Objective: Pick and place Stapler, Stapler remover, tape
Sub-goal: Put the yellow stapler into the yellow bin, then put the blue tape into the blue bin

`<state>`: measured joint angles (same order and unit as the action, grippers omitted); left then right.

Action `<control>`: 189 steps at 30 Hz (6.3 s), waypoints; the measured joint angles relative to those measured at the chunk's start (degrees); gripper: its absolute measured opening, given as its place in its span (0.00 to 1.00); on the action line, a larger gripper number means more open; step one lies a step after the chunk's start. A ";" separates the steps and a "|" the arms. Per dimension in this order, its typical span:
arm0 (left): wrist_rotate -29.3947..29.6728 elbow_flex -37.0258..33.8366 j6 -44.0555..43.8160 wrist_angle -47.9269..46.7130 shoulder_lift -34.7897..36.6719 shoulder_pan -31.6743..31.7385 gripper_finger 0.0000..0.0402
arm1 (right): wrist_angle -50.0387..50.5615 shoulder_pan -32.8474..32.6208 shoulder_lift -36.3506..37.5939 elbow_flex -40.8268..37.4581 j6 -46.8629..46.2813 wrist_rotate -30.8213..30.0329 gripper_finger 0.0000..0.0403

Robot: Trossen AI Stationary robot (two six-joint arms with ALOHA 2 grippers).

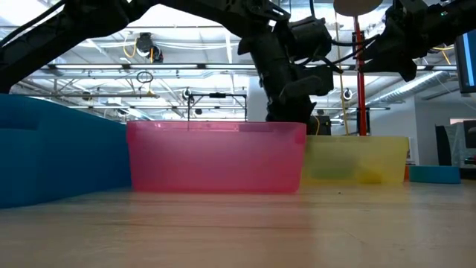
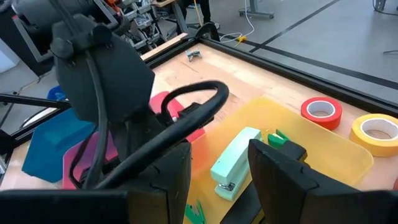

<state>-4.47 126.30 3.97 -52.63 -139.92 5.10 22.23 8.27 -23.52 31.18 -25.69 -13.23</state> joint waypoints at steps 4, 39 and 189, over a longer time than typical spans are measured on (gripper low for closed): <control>-0.04 0.00 -0.27 0.18 0.00 0.14 0.34 | -0.14 0.00 -0.01 0.00 0.00 0.00 0.38; -6.62 -1.64 1.89 -5.78 21.96 10.07 0.58 | -7.13 -0.15 -0.69 0.84 14.19 6.03 0.28; 3.87 -73.37 -14.15 25.27 83.03 22.56 0.58 | 16.59 -2.01 -35.77 -6.03 -24.36 17.73 0.50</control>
<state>-0.60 52.93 -10.19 -27.35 -56.88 27.66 38.82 6.26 -59.29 25.15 -50.05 4.49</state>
